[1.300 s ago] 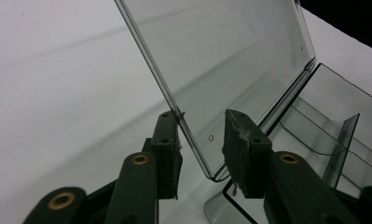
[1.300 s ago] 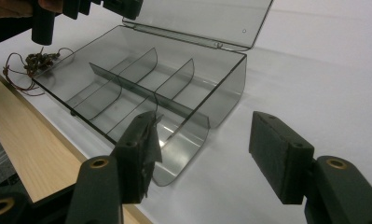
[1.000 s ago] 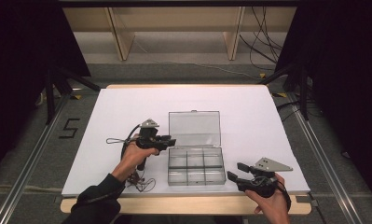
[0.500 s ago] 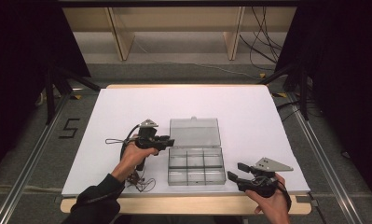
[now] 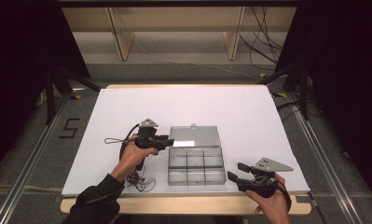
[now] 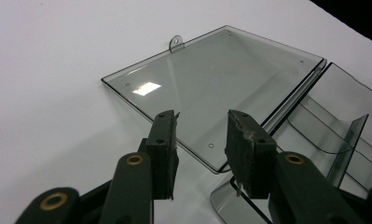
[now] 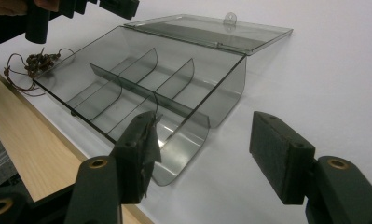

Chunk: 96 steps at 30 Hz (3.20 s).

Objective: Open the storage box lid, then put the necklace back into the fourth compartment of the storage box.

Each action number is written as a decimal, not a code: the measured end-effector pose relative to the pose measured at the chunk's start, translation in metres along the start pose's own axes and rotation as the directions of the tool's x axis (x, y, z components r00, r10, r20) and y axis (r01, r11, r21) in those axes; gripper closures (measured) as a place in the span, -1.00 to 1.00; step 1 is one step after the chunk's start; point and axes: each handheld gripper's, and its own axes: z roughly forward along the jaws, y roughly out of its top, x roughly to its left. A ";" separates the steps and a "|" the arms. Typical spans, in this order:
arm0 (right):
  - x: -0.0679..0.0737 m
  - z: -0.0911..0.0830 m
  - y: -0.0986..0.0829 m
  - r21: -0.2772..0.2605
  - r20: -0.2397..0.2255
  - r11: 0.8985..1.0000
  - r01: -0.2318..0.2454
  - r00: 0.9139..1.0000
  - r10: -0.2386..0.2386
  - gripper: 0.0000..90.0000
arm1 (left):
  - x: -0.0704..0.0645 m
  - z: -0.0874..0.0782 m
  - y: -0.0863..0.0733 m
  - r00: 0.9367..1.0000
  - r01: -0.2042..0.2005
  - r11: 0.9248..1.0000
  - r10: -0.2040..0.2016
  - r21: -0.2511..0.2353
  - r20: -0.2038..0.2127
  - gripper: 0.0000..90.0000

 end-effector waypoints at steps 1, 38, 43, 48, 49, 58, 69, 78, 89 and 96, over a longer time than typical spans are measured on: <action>0.002 -0.001 0.000 0.022 0.000 0.999 -0.026 1.000 0.026 -0.07 | 0.000 -0.001 0.001 1.000 -0.001 1.000 0.001 -0.007 0.002 0.37; -0.001 -0.003 -0.004 0.014 0.036 0.999 -0.038 0.999 0.037 -0.12 | -0.003 -0.068 -0.028 0.994 -0.112 0.989 0.112 0.092 0.006 -0.12; -0.004 -0.004 -0.006 -0.001 0.016 1.000 -0.020 1.000 0.020 -0.12 | -0.007 -0.076 -0.033 0.992 -0.127 0.987 0.126 0.095 0.012 -0.19; -0.001 -0.008 -0.009 0.030 0.020 0.997 -0.070 0.997 0.070 -0.12 | -0.013 -0.083 -0.039 0.989 -0.147 0.982 0.147 0.117 0.011 -0.29; -0.002 -0.008 -0.009 0.028 0.019 0.997 -0.067 0.998 0.067 -0.12 | -0.014 -0.084 -0.041 0.988 -0.155 0.980 0.155 0.124 0.009 -0.31; -0.004 -0.009 -0.009 0.029 0.023 0.999 -0.019 1.000 0.018 -0.12 | -0.019 -0.096 -0.039 0.985 -0.175 0.978 0.174 0.116 0.021 -0.40; -0.001 -0.010 -0.010 0.043 0.008 0.996 -0.073 0.997 0.073 -0.12 | -0.018 -0.111 -0.041 0.982 -0.190 0.975 0.189 0.111 0.021 -0.45; -0.003 -0.008 -0.010 0.026 0.014 0.999 -0.022 1.000 0.022 -0.13 | -0.007 -0.115 -0.057 0.980 -0.199 0.972 0.198 0.123 0.026 -0.46; 0.000 -0.006 -0.011 0.033 0.013 0.998 -0.051 0.999 0.051 -0.13 | -0.001 -0.115 -0.072 0.979 -0.203 0.968 0.202 0.146 0.019 -0.46; 0.000 -0.004 -0.011 0.030 0.013 0.998 -0.048 0.999 0.048 -0.13 | -0.006 -0.119 -0.079 0.981 -0.193 0.968 0.190 0.161 0.033 -0.46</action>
